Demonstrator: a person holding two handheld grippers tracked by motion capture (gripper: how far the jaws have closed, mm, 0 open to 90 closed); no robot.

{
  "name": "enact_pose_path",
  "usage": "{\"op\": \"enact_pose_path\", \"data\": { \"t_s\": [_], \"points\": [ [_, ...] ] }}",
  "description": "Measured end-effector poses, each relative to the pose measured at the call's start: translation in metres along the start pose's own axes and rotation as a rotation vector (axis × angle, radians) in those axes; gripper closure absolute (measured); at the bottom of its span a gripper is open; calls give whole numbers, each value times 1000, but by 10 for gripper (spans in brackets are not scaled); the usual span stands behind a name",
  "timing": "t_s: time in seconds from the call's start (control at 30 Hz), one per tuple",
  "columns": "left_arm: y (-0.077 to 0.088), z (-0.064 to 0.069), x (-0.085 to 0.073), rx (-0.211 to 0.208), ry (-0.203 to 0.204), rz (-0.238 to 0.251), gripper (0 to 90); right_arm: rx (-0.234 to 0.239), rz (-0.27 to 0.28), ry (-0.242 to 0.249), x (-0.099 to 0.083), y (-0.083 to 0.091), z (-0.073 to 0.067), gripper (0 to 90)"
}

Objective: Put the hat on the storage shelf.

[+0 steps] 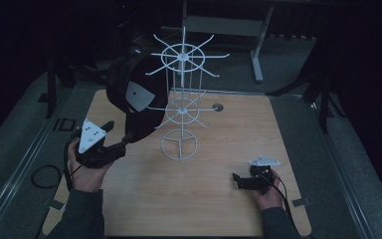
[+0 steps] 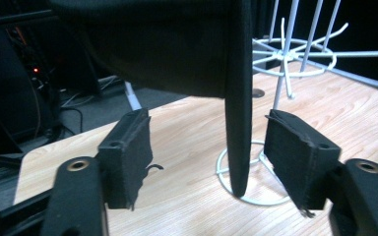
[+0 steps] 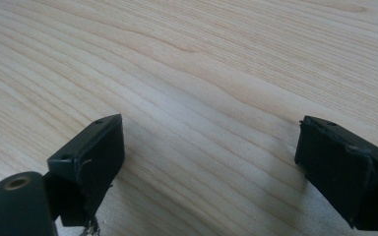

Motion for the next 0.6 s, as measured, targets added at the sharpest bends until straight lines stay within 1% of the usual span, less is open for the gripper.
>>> {"op": "enact_pose_path", "data": {
  "t_s": [0.1, 0.17, 0.23, 0.27, 0.37, 0.47, 0.53, 0.6],
  "points": [
    [0, -2, 0, -35, 35, -7, 278, 1, -1, -2, 0, 0, 0, 112],
    [0, -2, 0, -50, 49, -17, 240, 1, -1, -1, 0, 0, 0, 113],
    [0, -3, 0, -51, 58, -18, 214, 1, -1, 1, 0, 0, 0, 113],
    [0, -3, 0, -63, 65, -21, 199, 0, -1, 1, 0, 0, 0, 112],
    [0, -3, -1, -85, 83, -22, 189, 0, 0, 1, 0, 0, 0, 112],
    [0, -3, -2, -92, 92, -22, 189, 0, 0, -1, 0, 0, 0, 113],
    [0, -2, -3, -102, 107, -21, 189, 1, -1, 0, 0, 0, 0, 112],
    [0, -1, -3, -105, 107, -27, 184, 1, -1, 0, 0, 0, 0, 113]
  ]
}}
Point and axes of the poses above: each handheld gripper's, and its own axes: y roughly backward along the jaws, x roughly out of its top, z roughly to its right, the point moved 4 cm from there along -y, roughly forward along the jaws, and after that the axes turned 7 degrees about y, right-handed, at the moved point
